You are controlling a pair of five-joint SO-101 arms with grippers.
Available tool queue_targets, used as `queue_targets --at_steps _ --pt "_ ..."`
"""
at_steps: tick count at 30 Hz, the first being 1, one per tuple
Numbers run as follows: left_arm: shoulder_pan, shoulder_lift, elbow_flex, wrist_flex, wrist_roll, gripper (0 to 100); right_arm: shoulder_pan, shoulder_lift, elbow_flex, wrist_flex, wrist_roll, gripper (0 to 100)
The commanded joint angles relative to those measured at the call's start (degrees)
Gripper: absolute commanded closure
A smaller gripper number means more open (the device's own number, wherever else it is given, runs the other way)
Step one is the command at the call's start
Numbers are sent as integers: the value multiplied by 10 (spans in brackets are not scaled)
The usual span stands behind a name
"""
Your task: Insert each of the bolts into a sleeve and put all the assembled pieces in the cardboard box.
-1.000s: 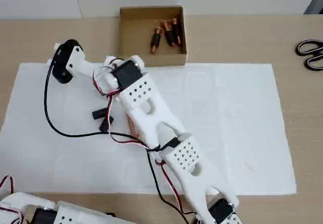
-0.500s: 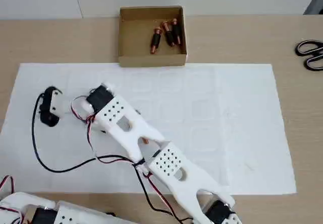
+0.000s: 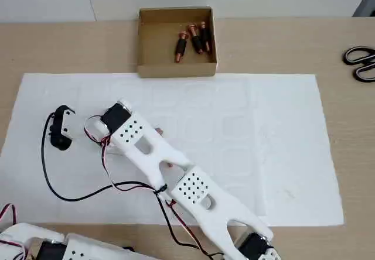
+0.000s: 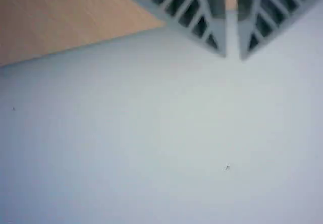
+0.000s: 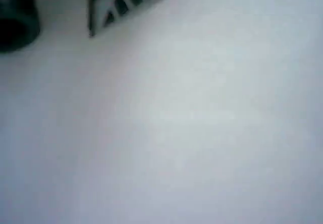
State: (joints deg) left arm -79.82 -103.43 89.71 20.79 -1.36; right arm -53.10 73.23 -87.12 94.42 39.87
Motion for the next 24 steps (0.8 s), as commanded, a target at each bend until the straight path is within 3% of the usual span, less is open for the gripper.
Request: queue_targets --at_steps 1,4,8,18,24 --pt "1 -8 -6 -11 4 994 9 16 -5 -2 2 812" --pt "1 -8 -6 -11 4 994 29 24 -5 3 1 833" --pt "1 -8 -6 -11 4 994 52 24 -5 3 0 998" --pt "2 -8 -6 -12 4 994 67 21 -98 10 0 995" --pt "25 -8 -6 -12 4 994 86 -88 -90 22 -31 995"
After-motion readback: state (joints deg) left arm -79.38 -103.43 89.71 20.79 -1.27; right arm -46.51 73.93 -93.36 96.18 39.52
